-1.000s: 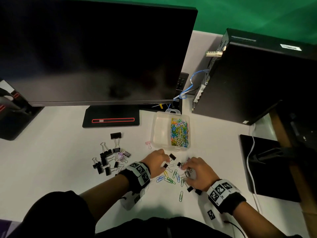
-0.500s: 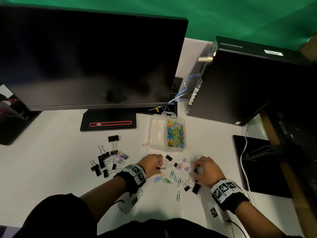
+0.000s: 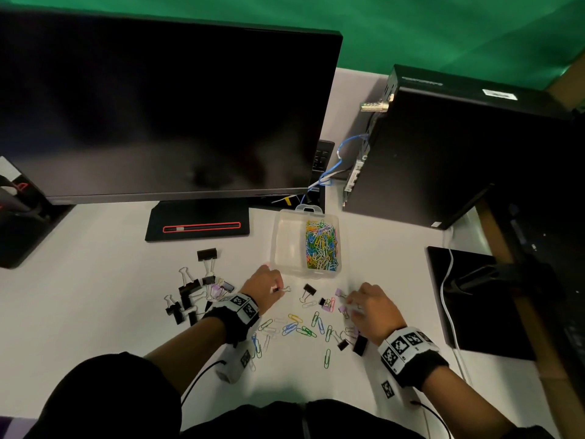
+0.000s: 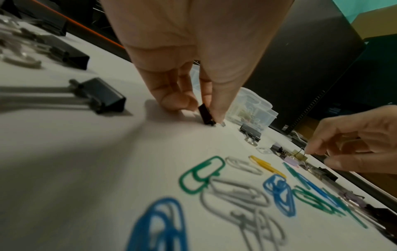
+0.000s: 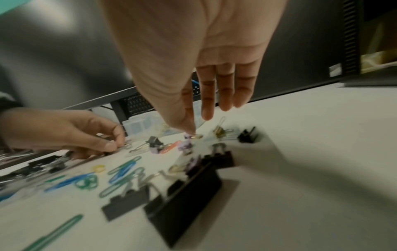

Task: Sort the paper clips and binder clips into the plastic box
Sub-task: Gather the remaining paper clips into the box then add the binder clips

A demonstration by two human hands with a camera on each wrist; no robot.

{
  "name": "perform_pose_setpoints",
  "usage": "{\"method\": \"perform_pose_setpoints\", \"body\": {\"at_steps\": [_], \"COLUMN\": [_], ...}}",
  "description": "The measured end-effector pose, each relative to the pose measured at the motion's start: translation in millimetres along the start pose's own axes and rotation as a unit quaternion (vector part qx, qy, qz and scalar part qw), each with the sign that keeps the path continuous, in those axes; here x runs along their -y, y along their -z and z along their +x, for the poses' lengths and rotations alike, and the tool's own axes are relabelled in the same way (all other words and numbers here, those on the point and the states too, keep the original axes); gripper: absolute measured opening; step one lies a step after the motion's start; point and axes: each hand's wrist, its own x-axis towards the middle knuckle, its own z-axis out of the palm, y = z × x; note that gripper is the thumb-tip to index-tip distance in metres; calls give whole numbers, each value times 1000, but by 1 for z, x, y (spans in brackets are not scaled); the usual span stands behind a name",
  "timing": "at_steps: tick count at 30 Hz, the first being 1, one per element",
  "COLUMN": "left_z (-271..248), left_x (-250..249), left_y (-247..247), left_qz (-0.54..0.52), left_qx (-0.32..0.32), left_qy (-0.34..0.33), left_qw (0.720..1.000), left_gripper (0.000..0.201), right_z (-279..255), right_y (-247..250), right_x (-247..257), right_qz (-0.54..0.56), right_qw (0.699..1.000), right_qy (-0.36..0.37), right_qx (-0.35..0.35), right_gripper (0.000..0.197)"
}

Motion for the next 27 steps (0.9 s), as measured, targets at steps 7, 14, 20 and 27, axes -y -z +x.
{"method": "perform_pose_setpoints", "body": {"at_steps": [7,14,20,27], "left_z": [-5,-16,-23,-29], "left_x": [-12,-21,-18,-13], "left_y": [-9,-21,-23,-25], "left_qz": [28,118,170,198], "left_qx": [-29,42,49,79], "left_qy": [-62,-128,-163,-193], "left_qw": [997,984,971,958], "left_gripper": [23,38,38,45], "right_z": [-1,-14,-30,-41], "right_y": [-12,-13,-22,-21], "right_x": [15,11,18,17], "right_qz": [-2,4,3,28], "right_qw": [999,999,994,997], "right_qy": [34,32,104,57], "right_qx": [7,30,36,43], "right_gripper": [39,40,41,31]}}
